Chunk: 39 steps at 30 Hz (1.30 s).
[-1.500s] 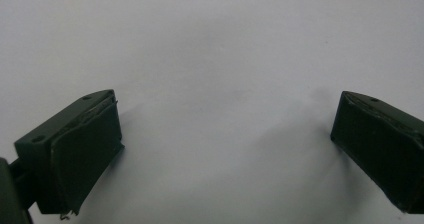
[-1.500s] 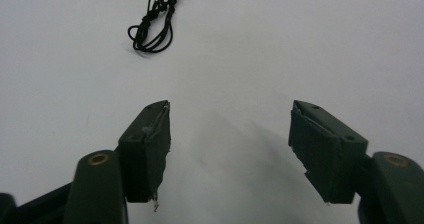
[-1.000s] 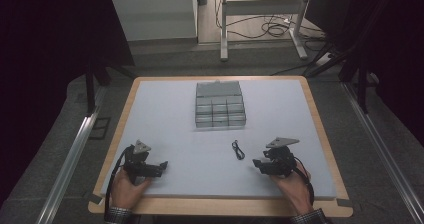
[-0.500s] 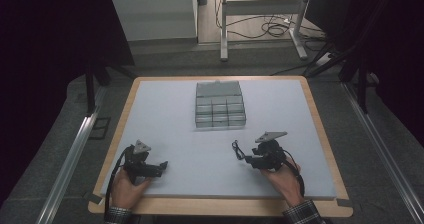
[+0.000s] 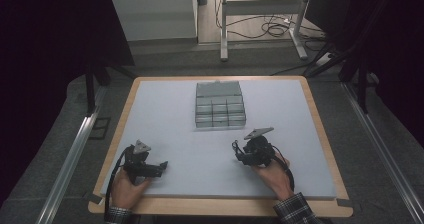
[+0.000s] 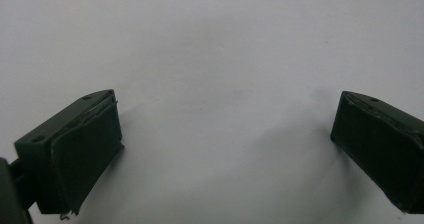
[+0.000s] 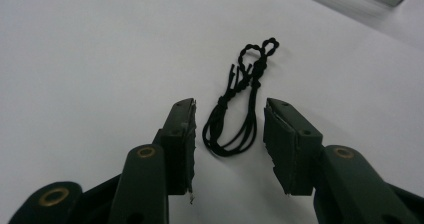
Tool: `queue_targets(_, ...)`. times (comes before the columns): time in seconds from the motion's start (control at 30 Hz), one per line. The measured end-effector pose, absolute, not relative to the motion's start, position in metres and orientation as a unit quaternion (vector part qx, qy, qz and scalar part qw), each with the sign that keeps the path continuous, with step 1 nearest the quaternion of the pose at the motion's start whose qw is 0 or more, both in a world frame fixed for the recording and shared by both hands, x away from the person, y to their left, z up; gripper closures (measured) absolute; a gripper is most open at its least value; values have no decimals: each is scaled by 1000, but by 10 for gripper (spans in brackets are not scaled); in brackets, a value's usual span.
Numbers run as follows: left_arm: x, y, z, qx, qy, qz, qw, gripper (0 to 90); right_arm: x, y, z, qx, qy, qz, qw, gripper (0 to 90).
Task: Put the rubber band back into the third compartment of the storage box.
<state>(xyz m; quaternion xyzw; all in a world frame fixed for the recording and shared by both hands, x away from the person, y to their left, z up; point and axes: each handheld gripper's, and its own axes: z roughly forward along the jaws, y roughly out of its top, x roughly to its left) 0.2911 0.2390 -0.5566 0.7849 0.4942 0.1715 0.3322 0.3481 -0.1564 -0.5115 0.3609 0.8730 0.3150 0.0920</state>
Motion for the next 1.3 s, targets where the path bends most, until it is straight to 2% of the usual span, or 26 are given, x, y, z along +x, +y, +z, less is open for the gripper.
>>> queue_targets(0.23, 291, 239, -557, 785, 494, 171, 332, 0, 352, -147, -516, 355, 878, 301, 111, 600)
queue_targets(0.47, 291, 239, -557, 785, 494, 171, 332, 0, 347, -141, -516, 339, 887, 289, 120, 791)
queue_targets(0.53, 291, 239, -557, 785, 494, 172, 332, 0, 348, -141, -515, 343, 888, 288, 111, 849)
queue_targets(0.73, 291, 239, -557, 785, 494, 172, 332, 0, 350, -144, -514, 352, 886, 289, 91, 872)
queue_targets(1.3, 291, 239, -557, 784, 495, 171, 333, 0, 360, -153, -489, 366, 874, 307, 83, 872)
